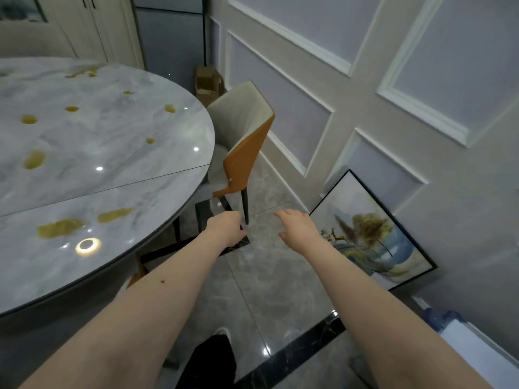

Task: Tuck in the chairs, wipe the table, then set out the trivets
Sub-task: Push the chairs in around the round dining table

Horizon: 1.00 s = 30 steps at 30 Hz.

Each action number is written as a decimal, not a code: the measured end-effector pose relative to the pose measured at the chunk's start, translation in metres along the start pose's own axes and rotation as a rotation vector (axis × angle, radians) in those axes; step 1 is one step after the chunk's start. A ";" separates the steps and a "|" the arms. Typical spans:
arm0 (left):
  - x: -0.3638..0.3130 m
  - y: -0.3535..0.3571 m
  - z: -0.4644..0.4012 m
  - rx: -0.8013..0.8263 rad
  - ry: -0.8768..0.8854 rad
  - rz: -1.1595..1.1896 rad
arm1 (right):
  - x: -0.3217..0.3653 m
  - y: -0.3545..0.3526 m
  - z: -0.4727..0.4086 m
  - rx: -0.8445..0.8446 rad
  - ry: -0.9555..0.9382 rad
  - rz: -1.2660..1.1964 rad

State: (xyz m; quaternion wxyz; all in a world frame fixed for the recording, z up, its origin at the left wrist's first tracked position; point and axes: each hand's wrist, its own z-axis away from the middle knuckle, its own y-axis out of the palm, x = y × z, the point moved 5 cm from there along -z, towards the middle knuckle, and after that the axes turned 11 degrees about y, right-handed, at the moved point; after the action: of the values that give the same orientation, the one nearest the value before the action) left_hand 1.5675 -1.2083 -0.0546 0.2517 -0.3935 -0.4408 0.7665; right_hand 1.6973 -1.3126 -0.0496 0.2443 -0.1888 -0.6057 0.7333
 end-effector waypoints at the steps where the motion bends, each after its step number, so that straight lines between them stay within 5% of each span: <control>1: -0.002 -0.005 -0.024 -0.004 0.010 0.011 | -0.009 -0.002 -0.020 0.004 0.012 -0.003; 17: -0.001 -0.106 -0.330 -0.125 -0.004 0.014 | -0.103 -0.064 -0.308 -0.009 0.016 -0.042; 23: 0.005 -0.147 -0.431 -0.327 -0.114 0.045 | -0.133 -0.082 -0.438 -0.004 -0.117 -0.007; 30: 0.007 -0.182 -0.520 -0.377 -0.282 0.170 | -0.148 -0.125 -0.573 -0.029 -0.301 0.029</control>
State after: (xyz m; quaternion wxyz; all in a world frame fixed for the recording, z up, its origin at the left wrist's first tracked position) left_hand 1.9994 -0.8663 -0.0551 0.0443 -0.3583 -0.5720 0.7365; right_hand 2.1616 -0.9253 -0.0420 0.1372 -0.0888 -0.6432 0.7481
